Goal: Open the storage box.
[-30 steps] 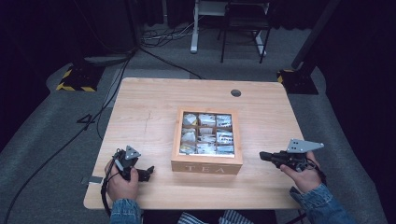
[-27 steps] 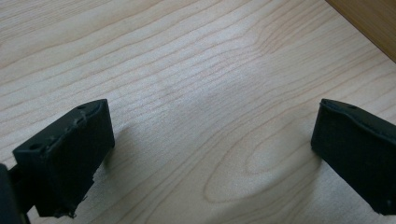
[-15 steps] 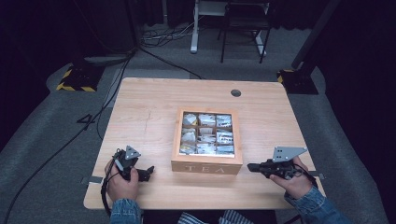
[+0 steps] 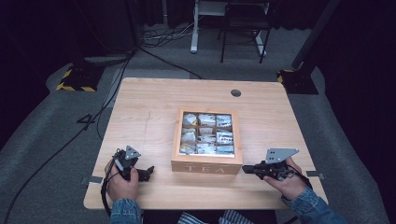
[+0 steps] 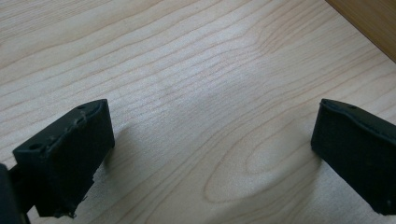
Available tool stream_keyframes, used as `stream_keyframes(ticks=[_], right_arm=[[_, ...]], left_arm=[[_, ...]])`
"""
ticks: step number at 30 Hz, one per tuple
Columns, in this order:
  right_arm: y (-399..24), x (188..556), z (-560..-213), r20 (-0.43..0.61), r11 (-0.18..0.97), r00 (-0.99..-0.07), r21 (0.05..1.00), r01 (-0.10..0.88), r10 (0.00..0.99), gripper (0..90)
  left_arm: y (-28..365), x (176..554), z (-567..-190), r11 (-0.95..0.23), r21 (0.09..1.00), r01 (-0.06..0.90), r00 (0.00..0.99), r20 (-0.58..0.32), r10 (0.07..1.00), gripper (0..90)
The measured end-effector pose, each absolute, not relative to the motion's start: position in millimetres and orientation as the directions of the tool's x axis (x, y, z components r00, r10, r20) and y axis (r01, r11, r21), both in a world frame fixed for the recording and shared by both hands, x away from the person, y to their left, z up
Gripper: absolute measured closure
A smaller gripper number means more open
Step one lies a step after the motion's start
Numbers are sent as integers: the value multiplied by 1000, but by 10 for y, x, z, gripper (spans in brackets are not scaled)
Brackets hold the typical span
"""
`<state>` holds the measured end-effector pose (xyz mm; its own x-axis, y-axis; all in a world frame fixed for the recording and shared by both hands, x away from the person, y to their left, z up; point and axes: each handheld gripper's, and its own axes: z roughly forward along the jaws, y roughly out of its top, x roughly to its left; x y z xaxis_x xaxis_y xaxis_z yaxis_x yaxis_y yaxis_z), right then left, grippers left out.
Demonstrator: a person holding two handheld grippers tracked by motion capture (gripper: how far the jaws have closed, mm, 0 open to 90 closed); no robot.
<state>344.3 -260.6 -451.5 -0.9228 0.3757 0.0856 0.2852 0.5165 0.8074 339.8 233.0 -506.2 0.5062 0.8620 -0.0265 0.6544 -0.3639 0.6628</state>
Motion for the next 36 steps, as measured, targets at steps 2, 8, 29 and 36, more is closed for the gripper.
stream_keyframes(ticks=[2, 8, 29, 36], right_arm=[[-2601, 3447, -4522, 83, 516, -922, 808, 285, 378, 900], [-2574, 3453, -4529, 71, 515, -922, 812, 275, 380, 900], [-2588, 3499, -4323, 110, 394, -905, 874, 285, 411, 900], [-2592, 3523, -4198, 99, 371, -904, 889, 268, 415, 900]], left_arm=[[2330, 3398, -5062, -364, 663, 655, 506, -27, 862, 2], [2330, 3399, -5062, -364, 663, 654, 506, -27, 862, 2], [2333, 3401, -5061, -366, 663, 653, 509, -26, 860, 1], [2333, 3400, -5058, -367, 661, 655, 510, -28, 860, 1]])
